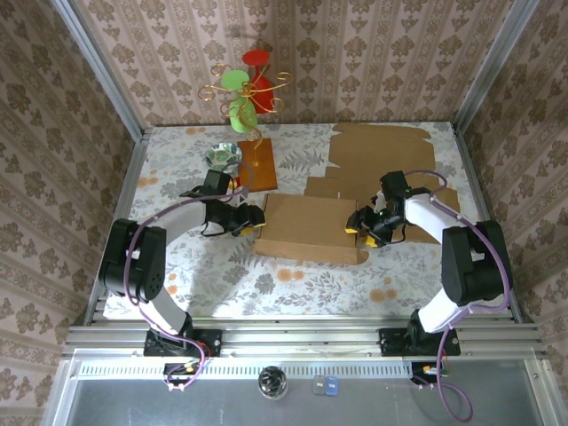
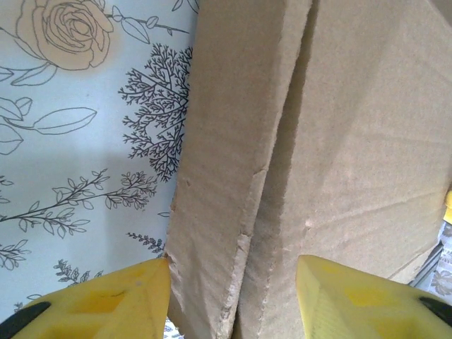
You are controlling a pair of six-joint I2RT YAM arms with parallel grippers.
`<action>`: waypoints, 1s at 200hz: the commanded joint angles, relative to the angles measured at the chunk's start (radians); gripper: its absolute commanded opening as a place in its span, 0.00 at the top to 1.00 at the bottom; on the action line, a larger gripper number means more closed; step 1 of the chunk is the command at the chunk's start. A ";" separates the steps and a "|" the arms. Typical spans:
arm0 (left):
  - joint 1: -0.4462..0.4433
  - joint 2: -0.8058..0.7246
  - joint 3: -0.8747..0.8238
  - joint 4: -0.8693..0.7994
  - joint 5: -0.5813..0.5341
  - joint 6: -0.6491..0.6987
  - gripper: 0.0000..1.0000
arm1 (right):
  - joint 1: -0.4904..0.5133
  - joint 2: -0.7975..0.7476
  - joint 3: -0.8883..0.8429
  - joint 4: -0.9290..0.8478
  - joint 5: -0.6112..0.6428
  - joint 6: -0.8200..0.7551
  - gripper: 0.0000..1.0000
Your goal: Fold the paper box
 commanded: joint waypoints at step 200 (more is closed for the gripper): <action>-0.034 0.035 -0.047 0.061 0.007 -0.002 0.79 | -0.005 0.020 0.010 -0.003 -0.013 -0.103 0.50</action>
